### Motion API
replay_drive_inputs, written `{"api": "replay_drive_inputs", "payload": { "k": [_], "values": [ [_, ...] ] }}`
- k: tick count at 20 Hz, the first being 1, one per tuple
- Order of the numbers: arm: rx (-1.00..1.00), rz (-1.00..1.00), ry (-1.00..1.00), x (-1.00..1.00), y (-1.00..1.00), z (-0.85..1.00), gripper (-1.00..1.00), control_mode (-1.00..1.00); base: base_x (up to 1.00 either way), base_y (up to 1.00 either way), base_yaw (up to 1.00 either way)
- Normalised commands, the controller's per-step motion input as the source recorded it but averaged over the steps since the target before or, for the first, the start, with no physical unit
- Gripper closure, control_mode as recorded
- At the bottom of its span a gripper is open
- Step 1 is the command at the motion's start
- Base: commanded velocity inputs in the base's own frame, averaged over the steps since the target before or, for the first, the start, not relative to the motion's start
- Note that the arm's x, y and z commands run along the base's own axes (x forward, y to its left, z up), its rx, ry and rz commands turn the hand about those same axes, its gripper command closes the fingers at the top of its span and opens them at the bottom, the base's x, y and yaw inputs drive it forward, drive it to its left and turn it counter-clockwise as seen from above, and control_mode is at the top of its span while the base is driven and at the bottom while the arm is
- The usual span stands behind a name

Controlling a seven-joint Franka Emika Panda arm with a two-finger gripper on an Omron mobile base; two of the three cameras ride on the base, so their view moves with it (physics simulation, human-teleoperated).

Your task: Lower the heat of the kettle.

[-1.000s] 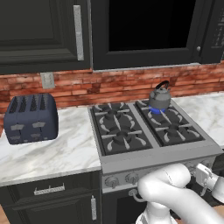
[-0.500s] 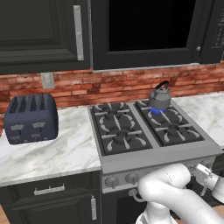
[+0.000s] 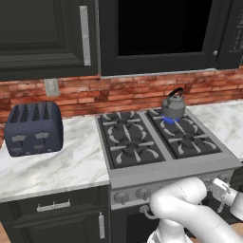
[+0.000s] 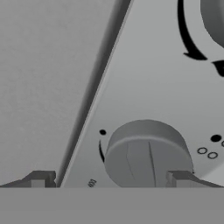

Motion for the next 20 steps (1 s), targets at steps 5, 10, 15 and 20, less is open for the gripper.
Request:
{"api": "replay_drive_inputs", "payload": {
  "k": [5, 10, 15, 20],
  "values": [
    [0.0, 0.0, 0.0, 0.17, 0.03, -0.09, -1.0, -1.0, 0.0, 0.0, 0.0],
    [0.0, 0.0, 0.0, 0.23, 0.03, -0.01, -1.0, -1.0, 0.0, 0.0, 0.0],
    [0.0, 0.0, 0.0, 0.22, 0.06, 0.0, -1.0, -1.0, 0.0, 0.0, 0.0],
    [0.0, 0.0, 0.0, 0.26, 0.11, 0.0, 1.0, -1.0, 0.0, 0.0, 0.0]
  ]
}}
